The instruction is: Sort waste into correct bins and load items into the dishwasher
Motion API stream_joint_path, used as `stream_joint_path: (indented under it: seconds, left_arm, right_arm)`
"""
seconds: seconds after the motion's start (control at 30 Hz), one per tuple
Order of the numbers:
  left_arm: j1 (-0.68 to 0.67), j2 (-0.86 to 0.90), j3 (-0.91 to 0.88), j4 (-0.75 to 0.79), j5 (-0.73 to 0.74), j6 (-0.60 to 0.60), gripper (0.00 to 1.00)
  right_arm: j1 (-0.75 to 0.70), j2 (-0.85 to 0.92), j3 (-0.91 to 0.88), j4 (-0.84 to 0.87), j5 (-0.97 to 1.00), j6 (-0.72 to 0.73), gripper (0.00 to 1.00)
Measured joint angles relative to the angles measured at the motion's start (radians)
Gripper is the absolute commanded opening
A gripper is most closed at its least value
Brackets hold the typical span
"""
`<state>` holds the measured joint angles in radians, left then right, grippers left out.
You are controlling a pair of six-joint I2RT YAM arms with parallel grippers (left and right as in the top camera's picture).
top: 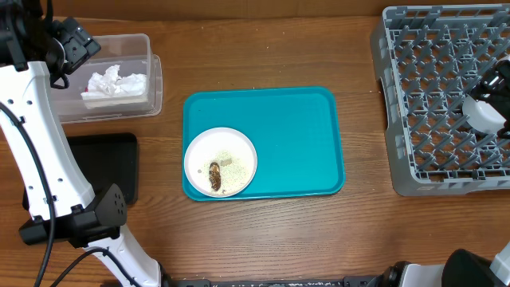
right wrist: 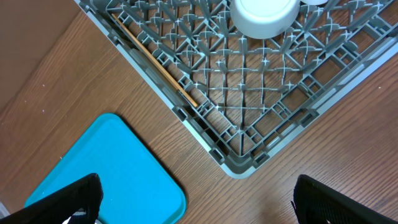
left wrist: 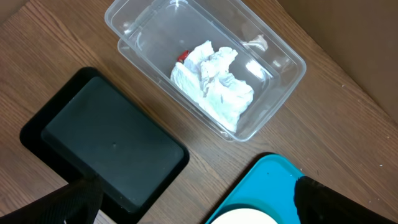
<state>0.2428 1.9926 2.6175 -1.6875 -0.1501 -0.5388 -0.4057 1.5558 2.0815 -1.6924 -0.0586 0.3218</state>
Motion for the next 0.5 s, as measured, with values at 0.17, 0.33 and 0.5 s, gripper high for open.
stream_joint_path:
  seconds: [0.17, 0.33, 0.5]
  left_arm:
    - [0.000, 0.000, 0.000, 0.001, 0.000, 0.000, 1.00]
    - [0.000, 0.000, 0.000, 0.005, 0.005, 0.000, 1.00]
    - [0.001, 0.000, 0.000, 0.000, 0.231, 0.076, 1.00]
  right_arm:
    - [0.000, 0.000, 0.000, 0.000, 0.010, 0.008, 1.00]
    - [0.000, 0.000, 0.000, 0.000, 0.012, 0.010, 1.00]
    - [0.000, 0.000, 0.000, 0.000, 0.012, 0.012, 1.00]
